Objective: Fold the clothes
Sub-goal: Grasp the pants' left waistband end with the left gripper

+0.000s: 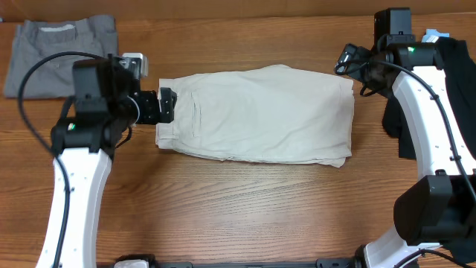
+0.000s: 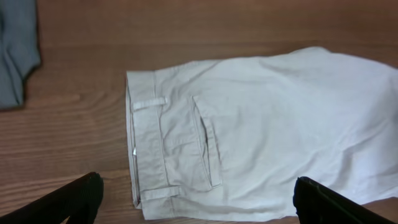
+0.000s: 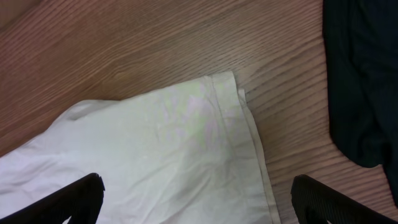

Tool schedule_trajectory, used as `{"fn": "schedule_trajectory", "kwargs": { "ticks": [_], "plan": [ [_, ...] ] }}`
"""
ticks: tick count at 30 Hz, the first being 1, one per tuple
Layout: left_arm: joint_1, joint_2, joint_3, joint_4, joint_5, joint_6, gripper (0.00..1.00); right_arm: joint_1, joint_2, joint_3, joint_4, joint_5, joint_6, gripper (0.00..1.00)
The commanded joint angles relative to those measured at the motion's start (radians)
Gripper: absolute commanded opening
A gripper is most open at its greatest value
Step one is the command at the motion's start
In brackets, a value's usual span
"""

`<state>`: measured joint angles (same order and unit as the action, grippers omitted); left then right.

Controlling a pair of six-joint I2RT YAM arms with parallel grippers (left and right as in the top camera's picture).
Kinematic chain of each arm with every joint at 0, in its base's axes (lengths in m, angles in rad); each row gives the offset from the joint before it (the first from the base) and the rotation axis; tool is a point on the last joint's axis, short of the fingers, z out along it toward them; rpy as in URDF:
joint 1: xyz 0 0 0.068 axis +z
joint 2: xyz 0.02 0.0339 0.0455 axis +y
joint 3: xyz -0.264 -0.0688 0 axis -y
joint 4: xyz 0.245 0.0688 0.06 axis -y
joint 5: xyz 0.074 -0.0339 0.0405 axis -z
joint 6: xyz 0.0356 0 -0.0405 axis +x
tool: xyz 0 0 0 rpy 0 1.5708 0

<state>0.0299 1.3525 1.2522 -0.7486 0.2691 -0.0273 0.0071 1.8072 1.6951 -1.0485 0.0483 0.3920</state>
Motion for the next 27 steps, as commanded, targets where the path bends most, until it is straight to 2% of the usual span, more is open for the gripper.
{"fn": "schedule_trajectory", "kwargs": {
  "ticks": [1, 10, 19, 24, 27],
  "plan": [
    [0.025, 0.081, 0.027, 0.000, -0.017, -0.058, 1.00, -0.004, -0.014, 0.017, 0.003, -0.005, 0.004, 1.00],
    [0.037, 0.372, 0.027, 0.009, -0.095, -0.061, 1.00, -0.004, -0.014, 0.017, 0.003, -0.005, 0.004, 1.00],
    [0.122, 0.589, 0.027, 0.109, 0.140, 0.005, 1.00, -0.004, -0.014, 0.017, 0.003, -0.005, 0.004, 1.00],
    [0.185, 0.654, 0.027, 0.135, 0.186, 0.013, 1.00, -0.004, -0.014, 0.017, 0.003, -0.005, 0.004, 1.00],
    [0.196, 0.690, 0.027, 0.136, 0.247, 0.067, 1.00, -0.004, -0.014, 0.017, 0.003, -0.005, 0.004, 1.00]
  ]
}}
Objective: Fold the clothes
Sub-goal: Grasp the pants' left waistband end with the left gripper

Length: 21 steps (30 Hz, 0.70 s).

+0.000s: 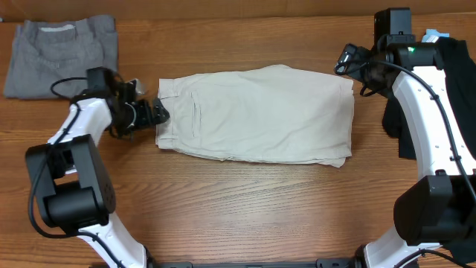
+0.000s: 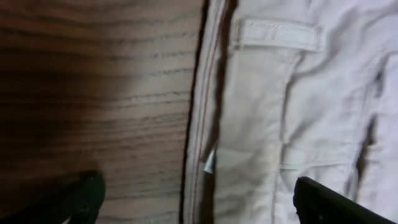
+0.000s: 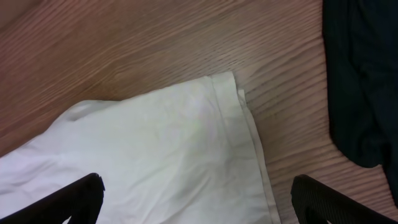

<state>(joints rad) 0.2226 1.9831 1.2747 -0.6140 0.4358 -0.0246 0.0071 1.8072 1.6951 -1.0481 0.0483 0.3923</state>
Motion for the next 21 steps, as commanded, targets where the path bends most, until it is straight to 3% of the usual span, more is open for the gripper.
{"fn": "schedule_trajectory", "kwargs": {
  "ticks": [1, 8, 10, 13, 15, 18, 19, 21],
  "plan": [
    [0.003, 0.073, 0.005, 0.002, 0.103, 0.077, 1.00, -0.003, -0.014, 0.017, 0.002, -0.005, 0.004, 1.00],
    [-0.032, 0.158, 0.005, 0.027, 0.152, 0.077, 1.00, -0.003, -0.014, 0.017, 0.002, -0.005, 0.004, 1.00],
    [-0.044, 0.172, 0.005, 0.026, 0.160, 0.077, 0.95, -0.004, -0.014, 0.017, 0.002, -0.005, 0.004, 1.00],
    [-0.060, 0.188, 0.005, 0.029, 0.159, 0.077, 0.75, -0.003, -0.014, 0.017, 0.002, -0.005, 0.004, 1.00],
    [-0.066, 0.188, 0.005, 0.032, 0.150, 0.077, 0.56, -0.003, -0.014, 0.017, 0.003, -0.005, 0.004, 1.00],
    [-0.066, 0.188, 0.005, 0.036, 0.105, 0.063, 0.20, -0.003, -0.014, 0.017, 0.002, -0.005, 0.004, 1.00],
    [-0.064, 0.188, 0.005, 0.039, 0.051, 0.007, 0.04, -0.004, -0.014, 0.017, 0.002, -0.005, 0.004, 1.00],
    [-0.063, 0.187, 0.011, 0.035, 0.008, -0.026, 0.04, -0.003, -0.014, 0.017, 0.002, -0.005, 0.004, 1.00]
  ]
}}
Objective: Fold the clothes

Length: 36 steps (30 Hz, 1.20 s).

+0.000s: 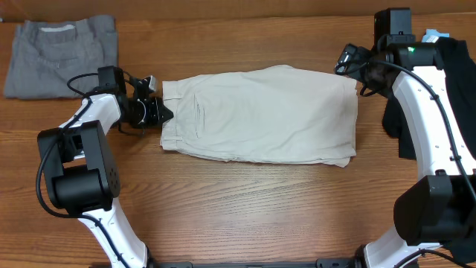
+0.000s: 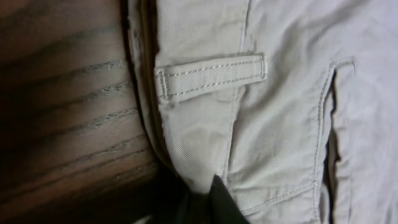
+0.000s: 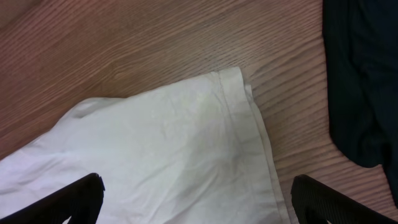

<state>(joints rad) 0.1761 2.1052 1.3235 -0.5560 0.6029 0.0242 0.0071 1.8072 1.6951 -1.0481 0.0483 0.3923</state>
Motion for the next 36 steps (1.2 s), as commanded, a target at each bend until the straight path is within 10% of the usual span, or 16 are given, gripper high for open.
{"fn": "schedule_trajectory", "kwargs": {
  "ticks": [1, 15, 27, 36],
  "plan": [
    [-0.014, 0.065, -0.031, -0.032, -0.177, -0.076, 0.04, -0.004, -0.014, 0.017, 0.002, -0.005, 0.004, 1.00],
    [0.048, 0.052, 0.567, -0.674, -0.800, -0.288, 0.04, -0.004, -0.014, 0.017, 0.002, -0.005, 0.004, 1.00],
    [-0.022, 0.052, 1.237, -1.111, -0.790, -0.336, 0.04, -0.004, -0.014, 0.017, 0.003, -0.005, 0.004, 1.00],
    [-0.035, 0.070, 1.199, -1.128, -0.786, -0.335, 0.04, -0.004, -0.014, 0.017, 0.003, -0.005, 0.004, 1.00]
  ]
}}
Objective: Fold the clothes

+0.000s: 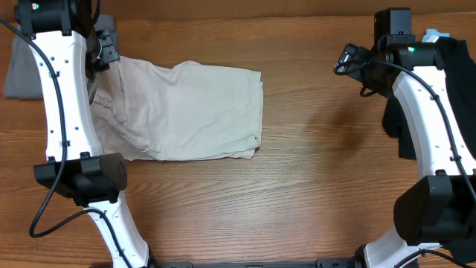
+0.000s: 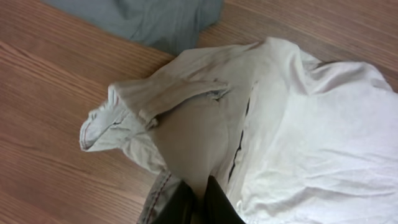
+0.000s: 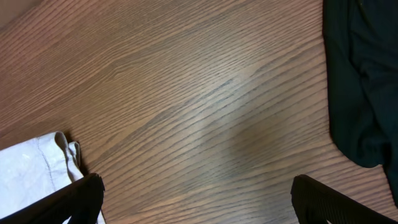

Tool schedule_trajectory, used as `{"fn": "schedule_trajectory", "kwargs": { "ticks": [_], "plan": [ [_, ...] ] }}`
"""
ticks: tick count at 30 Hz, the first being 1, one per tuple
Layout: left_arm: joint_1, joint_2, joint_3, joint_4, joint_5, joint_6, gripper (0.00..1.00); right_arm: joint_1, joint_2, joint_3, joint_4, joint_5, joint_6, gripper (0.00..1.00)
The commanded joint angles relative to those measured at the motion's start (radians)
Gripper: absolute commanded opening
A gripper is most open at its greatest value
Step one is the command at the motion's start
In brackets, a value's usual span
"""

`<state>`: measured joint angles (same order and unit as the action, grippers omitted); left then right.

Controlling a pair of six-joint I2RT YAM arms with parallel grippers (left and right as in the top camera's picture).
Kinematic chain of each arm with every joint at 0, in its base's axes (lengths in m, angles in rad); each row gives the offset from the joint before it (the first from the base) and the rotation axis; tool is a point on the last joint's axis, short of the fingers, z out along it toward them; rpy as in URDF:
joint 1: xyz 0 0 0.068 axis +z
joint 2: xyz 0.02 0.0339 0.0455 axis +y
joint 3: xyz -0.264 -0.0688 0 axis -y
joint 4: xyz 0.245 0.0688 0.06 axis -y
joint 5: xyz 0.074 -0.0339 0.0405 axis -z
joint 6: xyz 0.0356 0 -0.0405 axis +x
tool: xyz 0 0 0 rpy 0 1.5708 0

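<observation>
The beige shorts (image 1: 186,112) lie spread over the left half of the table, their waistband end bunched and lifted at the back left. My left gripper (image 1: 110,53) is shut on that waistband cloth. In the left wrist view the left gripper (image 2: 196,200) pinches a beige fold, and the shorts (image 2: 311,130) trail away to the right. My right gripper (image 1: 346,59) hangs open over bare wood at the back right. In its own view the right gripper (image 3: 199,202) has nothing between its fingers, and only a hem corner of the shorts (image 3: 34,168) shows at the lower left.
A folded grey garment (image 2: 143,18) lies at the back left corner, right beside the lifted waistband; in the overhead it (image 1: 16,71) is mostly behind my left arm. A dark garment (image 1: 454,89) lies along the right edge, also in the right wrist view (image 3: 360,81).
My left gripper, shut on the waistband, has moved to the back left and higher, and the shorts have shifted left with it. Their hem is no longer under the right gripper, which stayed still.
My left gripper hung open above the waistband of the shorts at mid-table. It then stood low and open at the waistband edge, then shut on it. Now the shorts lie on the left half, beside the grey garment. The right arm stayed put.
</observation>
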<state>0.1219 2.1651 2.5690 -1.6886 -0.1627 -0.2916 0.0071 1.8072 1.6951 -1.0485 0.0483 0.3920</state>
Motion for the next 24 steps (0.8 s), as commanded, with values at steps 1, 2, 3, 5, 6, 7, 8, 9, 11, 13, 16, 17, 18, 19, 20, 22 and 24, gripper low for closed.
{"fn": "schedule_trajectory", "kwargs": {
  "ticks": [1, 2, 3, 5, 6, 7, 8, 9, 11, 13, 16, 17, 18, 19, 20, 22, 24],
  "plan": [
    [0.024, 0.012, -0.072, 0.011, -0.021, -0.019, 0.04, -0.004, -0.014, 0.017, 0.003, -0.005, 0.004, 1.00],
    [0.032, 0.015, -0.103, 0.022, -0.022, -0.019, 0.04, -0.004, -0.014, 0.017, 0.003, -0.005, 0.004, 1.00],
    [0.040, 0.018, -0.132, 0.034, -0.025, -0.019, 0.04, -0.004, -0.014, 0.017, 0.003, -0.005, 0.004, 1.00],
    [0.065, 0.019, -0.202, 0.072, -0.036, -0.016, 0.04, -0.004, -0.014, 0.017, 0.003, -0.005, 0.004, 1.00],
    [0.082, 0.019, -0.244, 0.100, -0.036, -0.009, 0.04, -0.003, -0.014, 0.017, 0.003, -0.005, 0.004, 1.00],
    [0.098, 0.020, -0.275, 0.121, -0.036, -0.006, 0.04, -0.004, -0.014, 0.017, 0.003, -0.005, 0.004, 1.00],
    [0.115, 0.020, -0.308, 0.145, -0.036, 0.001, 0.04, -0.004, -0.014, 0.017, 0.003, -0.005, 0.005, 1.00],
    [0.139, 0.020, -0.351, 0.179, -0.039, 0.001, 0.04, -0.004, -0.014, 0.017, 0.003, -0.005, 0.004, 1.00],
    [0.175, 0.020, -0.415, 0.242, -0.040, 0.022, 0.07, -0.004, -0.014, 0.017, 0.003, -0.005, 0.004, 1.00],
    [0.212, 0.020, -0.479, 0.320, -0.039, 0.039, 0.17, -0.004, -0.014, 0.017, 0.003, -0.005, 0.004, 1.00],
    [0.270, 0.020, -0.556, 0.435, -0.026, 0.039, 0.57, -0.003, -0.014, 0.017, 0.003, -0.005, 0.004, 1.00],
    [0.288, 0.020, -0.576, 0.467, -0.022, 0.038, 0.71, -0.003, -0.014, 0.017, 0.003, -0.005, 0.004, 1.00],
    [0.303, 0.020, -0.589, 0.488, -0.020, 0.038, 0.89, -0.003, -0.014, 0.017, 0.003, -0.005, 0.004, 1.00],
    [0.315, 0.020, -0.594, 0.497, -0.020, 0.039, 0.93, -0.004, -0.014, 0.017, 0.003, -0.005, 0.004, 1.00],
    [0.327, 0.020, -0.597, 0.507, -0.019, 0.051, 0.94, -0.004, -0.014, 0.017, 0.003, -0.005, 0.004, 1.00],
    [0.343, 0.020, -0.596, 0.516, -0.006, 0.080, 0.95, -0.004, -0.014, 0.017, 0.003, -0.005, 0.004, 1.00],
    [0.352, 0.020, -0.597, 0.515, 0.064, 0.119, 1.00, -0.004, -0.014, 0.017, 0.003, -0.005, 0.004, 1.00]
  ]
}}
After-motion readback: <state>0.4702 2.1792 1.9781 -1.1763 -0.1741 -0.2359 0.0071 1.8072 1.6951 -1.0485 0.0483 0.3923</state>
